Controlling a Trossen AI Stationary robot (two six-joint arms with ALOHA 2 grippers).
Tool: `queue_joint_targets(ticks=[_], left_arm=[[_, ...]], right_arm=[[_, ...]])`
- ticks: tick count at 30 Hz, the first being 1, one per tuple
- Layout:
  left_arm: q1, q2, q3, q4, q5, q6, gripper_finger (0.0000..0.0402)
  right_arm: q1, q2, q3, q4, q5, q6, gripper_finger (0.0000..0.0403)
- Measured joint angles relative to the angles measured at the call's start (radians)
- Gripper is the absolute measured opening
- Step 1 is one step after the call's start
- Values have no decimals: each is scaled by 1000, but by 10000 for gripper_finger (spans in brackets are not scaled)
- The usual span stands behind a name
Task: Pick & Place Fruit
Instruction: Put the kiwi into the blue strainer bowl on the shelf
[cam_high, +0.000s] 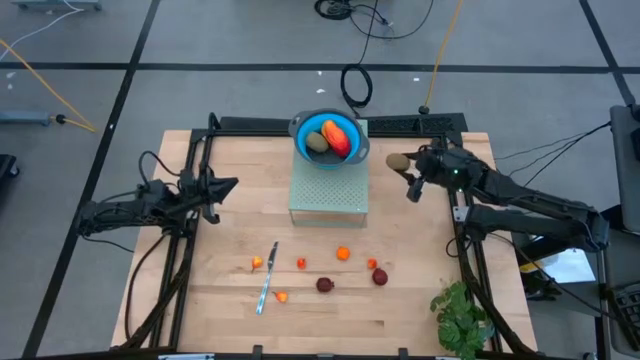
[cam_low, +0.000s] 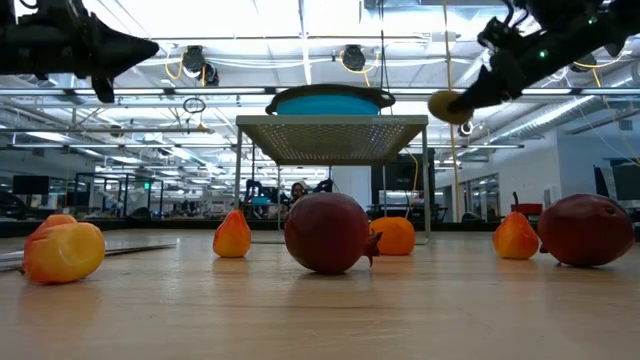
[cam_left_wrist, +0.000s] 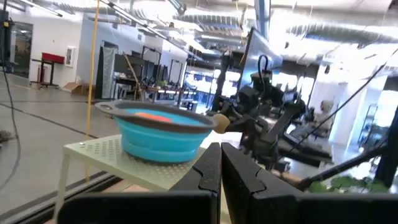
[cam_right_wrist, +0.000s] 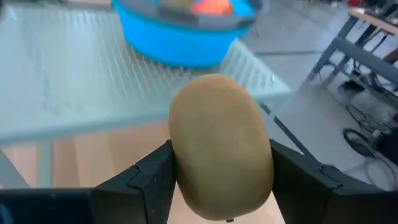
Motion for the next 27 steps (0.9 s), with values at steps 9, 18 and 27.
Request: queue_joint_targets(ticks=[9,18,27], left_arm=[[0,0,0,59,0,-20,10],[0,0,0,72,0,-20,10],[0,0,0,72,0,-21,10]], right_arm=[[0,-15,1,166,-166,255,216],[0,-15,1,246,-399,571,215],[0,-15,1,262,-669,896,215]])
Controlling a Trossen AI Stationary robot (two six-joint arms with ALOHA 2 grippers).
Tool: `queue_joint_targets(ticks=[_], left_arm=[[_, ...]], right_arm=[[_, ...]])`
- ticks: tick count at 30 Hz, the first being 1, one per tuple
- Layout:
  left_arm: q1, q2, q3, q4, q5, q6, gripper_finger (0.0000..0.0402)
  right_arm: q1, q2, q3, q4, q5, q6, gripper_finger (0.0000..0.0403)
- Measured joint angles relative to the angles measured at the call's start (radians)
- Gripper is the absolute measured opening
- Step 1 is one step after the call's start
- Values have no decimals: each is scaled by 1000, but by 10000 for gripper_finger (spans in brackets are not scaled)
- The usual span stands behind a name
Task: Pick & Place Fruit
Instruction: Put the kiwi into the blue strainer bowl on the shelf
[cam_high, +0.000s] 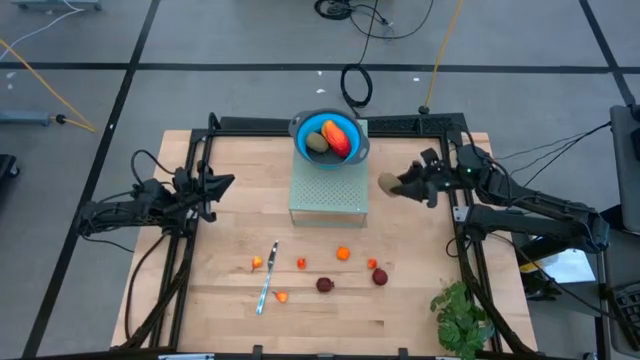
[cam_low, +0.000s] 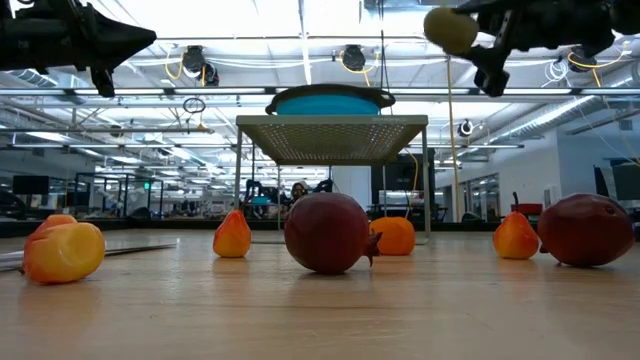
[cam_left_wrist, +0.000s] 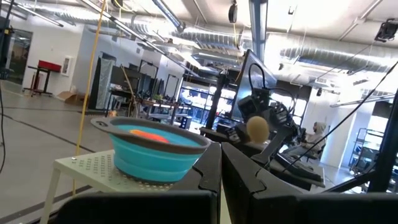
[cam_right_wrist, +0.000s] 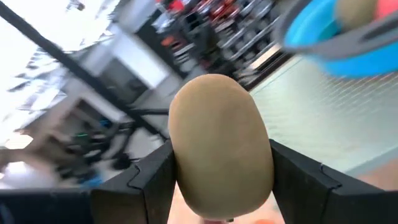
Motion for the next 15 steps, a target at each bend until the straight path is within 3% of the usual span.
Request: queue_joint_targets(ticks=[7,15], left_arm=[[0,0,0,0,0,-1,10],[0,0,0,0,0,-1,10]], right_arm=[[0,0,0,141,-206,226,215],[0,0,0,377,-288,382,215]])
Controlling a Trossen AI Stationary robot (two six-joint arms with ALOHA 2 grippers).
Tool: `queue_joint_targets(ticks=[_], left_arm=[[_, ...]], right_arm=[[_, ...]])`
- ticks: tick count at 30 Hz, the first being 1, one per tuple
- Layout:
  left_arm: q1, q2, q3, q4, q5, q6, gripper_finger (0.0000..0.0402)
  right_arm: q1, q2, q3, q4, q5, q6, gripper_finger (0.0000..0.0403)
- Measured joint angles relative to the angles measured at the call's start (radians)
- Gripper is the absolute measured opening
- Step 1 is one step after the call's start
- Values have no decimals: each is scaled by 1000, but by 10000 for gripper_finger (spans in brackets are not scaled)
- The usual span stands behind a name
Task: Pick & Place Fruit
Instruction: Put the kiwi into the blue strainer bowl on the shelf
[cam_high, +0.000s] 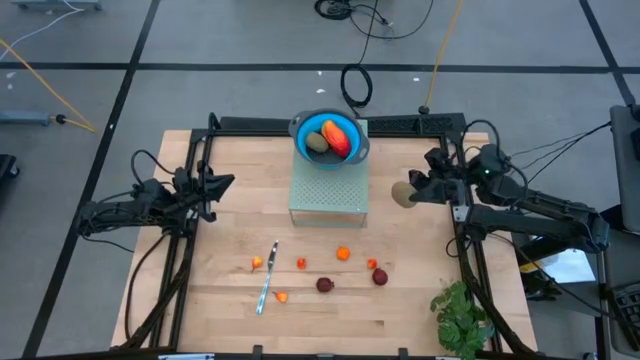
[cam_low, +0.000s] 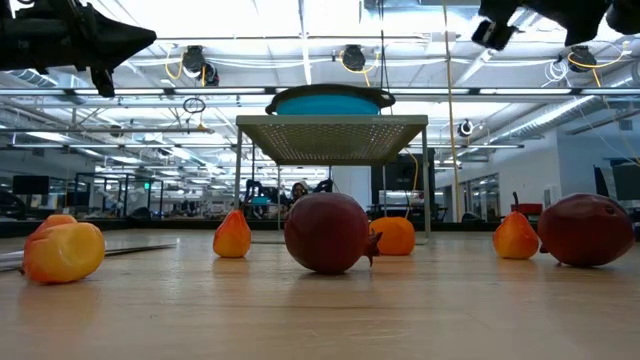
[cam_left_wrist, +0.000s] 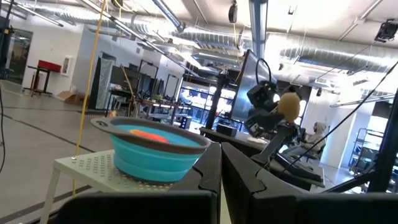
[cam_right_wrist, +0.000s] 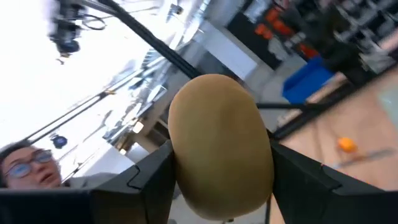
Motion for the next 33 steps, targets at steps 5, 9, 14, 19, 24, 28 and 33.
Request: queue_joint_targets(ticks=[5,9,14,19,24,28,33], left_arm=[[0,0,0,0,9,-23,10],[0,0,0,0,37,-47,10],[0,0,0,0,39,-47,10],[0,0,0,0,39,-100,11],[0,31,0,9,62,-210,34],[0,95,0,48,62,-256,78],[0,201,0,172,65,-260,136]], right_arm=[[0,3,0,136,16,5,215],[0,4,0,171,42,-3,215],[0,8,0,172,57,-10,215],[0,18,0,171,60,-20,215],[0,45,0,162,88,-121,215],[0,76,0,160,87,-162,215],[0,117,0,160,87,-187,215]])
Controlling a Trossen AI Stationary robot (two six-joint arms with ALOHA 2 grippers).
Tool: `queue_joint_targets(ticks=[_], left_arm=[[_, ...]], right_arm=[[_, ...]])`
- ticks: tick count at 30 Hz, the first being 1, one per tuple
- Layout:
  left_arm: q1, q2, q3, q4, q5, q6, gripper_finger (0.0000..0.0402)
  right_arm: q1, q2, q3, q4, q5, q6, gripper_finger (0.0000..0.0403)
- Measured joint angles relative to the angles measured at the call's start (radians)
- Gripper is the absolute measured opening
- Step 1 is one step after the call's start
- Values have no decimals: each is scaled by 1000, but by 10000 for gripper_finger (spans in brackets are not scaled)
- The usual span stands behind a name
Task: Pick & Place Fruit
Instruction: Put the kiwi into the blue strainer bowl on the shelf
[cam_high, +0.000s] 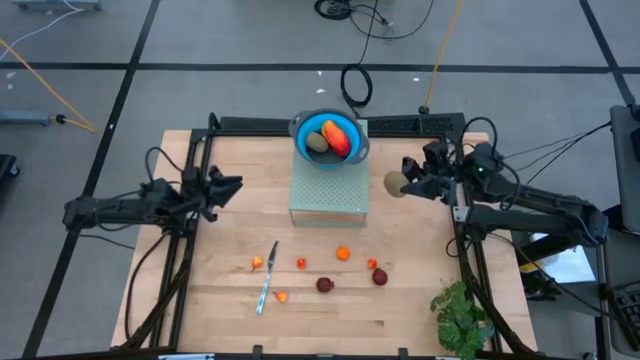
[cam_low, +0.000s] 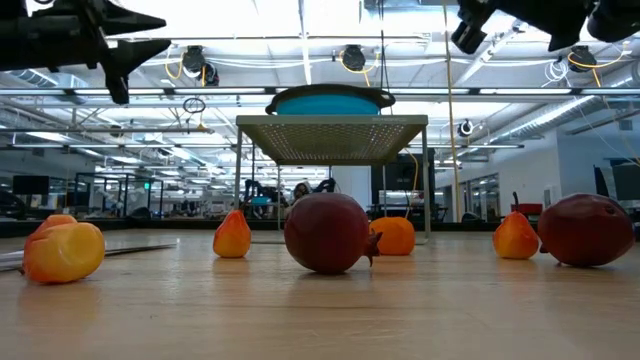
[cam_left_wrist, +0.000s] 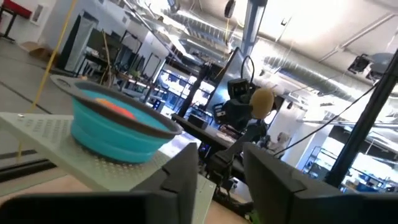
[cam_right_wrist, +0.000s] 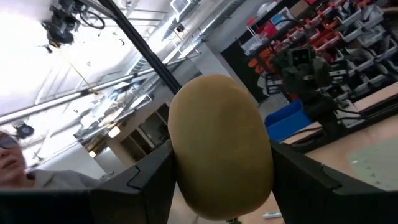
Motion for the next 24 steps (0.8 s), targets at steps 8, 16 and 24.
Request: queue_joint_targets(ticks=[8,16,24], left_arm=[[-2,184,0,219,26,38,194],[-3,336,85,312,26,117,202],[-29,512,317,166,63,288,202]], right_arm=[[13,61,0,4,31,-112,215],[97,107,0,11,113,-190,215],[186,133,0,15,235,-299,215]])
